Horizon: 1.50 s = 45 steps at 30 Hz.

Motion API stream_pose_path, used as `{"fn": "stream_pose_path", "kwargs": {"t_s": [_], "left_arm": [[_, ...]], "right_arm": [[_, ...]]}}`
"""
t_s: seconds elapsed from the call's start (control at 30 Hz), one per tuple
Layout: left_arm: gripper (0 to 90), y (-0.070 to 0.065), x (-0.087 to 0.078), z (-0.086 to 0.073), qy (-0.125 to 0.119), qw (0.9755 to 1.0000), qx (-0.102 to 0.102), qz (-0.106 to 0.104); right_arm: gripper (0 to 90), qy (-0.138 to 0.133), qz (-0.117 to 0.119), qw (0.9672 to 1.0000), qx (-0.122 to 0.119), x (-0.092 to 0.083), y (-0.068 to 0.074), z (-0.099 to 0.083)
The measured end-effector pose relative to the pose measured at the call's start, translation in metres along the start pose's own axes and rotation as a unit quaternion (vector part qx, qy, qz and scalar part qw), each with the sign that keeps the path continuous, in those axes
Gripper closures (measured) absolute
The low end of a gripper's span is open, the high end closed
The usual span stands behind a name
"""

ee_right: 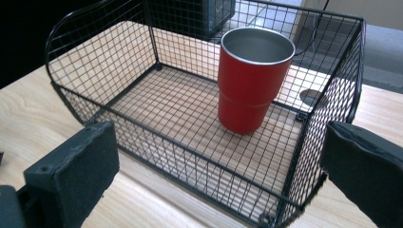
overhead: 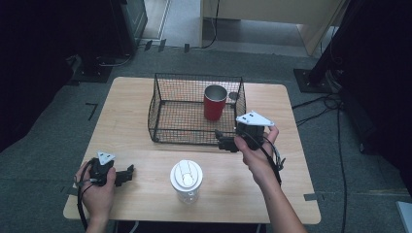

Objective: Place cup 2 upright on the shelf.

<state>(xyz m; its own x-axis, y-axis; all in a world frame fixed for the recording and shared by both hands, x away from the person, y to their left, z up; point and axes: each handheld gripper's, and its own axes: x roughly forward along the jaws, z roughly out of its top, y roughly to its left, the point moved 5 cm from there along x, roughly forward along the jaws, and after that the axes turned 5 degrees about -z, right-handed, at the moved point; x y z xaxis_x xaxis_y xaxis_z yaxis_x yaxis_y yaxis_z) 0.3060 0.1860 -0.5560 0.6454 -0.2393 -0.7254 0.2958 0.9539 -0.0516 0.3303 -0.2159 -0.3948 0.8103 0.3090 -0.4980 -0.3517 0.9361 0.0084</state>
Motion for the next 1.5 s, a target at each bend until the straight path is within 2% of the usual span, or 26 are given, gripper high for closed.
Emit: {"fn": "stream_pose_path", "kwargs": {"t_s": [0.1,0.43,0.8,1.27,1.5], "left_arm": [[0.0,0.0,0.0,0.0,0.0,1.0,0.0,0.0],[0.0,0.0,0.0,0.0,0.0,1.0,0.0,0.0],[0.0,0.0,0.0,0.0,0.0,1.0,0.0,0.0],[0.0,0.0,0.0,0.0,0.0,1.0,0.001,0.0],[0.0,0.0,0.0,0.0,0.0,1.0,0.001,0.0]], "right_arm": [[0.0,-0.003,-0.006,1.0,-0.002,-0.005,0.0,-0.006],[0.0,-0.009,0.005,0.9999,0.005,-0.023,0.002,-0.028],[0.0,-0.01,0.025,0.9995,0.013,-0.027,0.004,-0.062],[0.0,-0.001,0.07,0.9975,0.009,-0.027,0.029,-0.103],[0.0,0.005,0.085,0.9963,0.006,-0.03,0.038,-0.116]]}}
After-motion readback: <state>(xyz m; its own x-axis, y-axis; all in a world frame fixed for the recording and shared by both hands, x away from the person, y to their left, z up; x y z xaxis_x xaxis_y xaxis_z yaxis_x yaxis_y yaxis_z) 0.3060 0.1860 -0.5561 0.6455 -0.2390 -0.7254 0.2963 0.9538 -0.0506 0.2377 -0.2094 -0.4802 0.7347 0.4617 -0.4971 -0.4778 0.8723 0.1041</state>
